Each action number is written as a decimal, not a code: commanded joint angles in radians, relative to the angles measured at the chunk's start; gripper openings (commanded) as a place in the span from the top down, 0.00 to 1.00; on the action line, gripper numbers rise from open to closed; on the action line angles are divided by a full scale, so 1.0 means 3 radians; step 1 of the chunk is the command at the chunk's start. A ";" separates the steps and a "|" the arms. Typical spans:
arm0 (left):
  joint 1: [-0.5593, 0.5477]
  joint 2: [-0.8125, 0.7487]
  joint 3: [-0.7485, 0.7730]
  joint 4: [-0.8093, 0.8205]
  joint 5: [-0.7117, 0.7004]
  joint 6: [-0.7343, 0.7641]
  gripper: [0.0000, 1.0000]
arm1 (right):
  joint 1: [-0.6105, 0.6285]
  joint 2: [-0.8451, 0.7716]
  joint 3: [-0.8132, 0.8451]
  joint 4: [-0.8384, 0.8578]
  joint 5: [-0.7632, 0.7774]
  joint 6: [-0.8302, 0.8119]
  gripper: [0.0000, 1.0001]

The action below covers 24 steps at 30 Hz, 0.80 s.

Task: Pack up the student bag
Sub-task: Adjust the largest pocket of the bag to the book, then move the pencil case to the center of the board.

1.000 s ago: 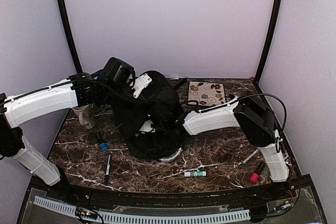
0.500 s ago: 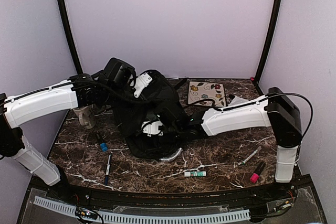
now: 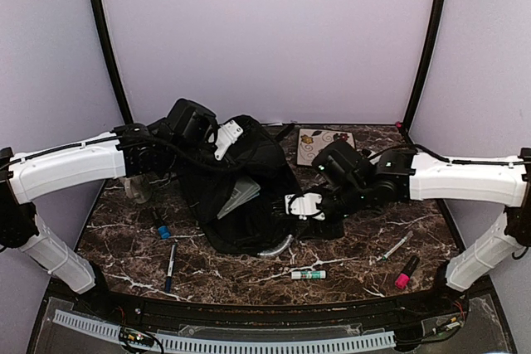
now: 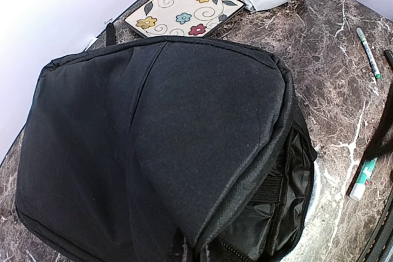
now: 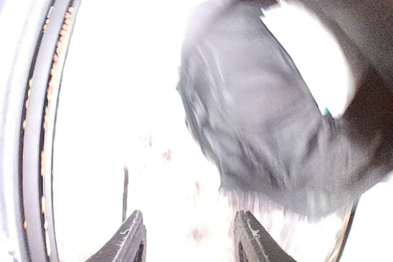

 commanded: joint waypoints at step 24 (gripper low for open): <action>0.0048 -0.0151 -0.0236 0.0270 0.0160 -0.0247 1.00 | -0.3981 0.1576 0.1580 -0.0617 -0.0140 0.0508 0.49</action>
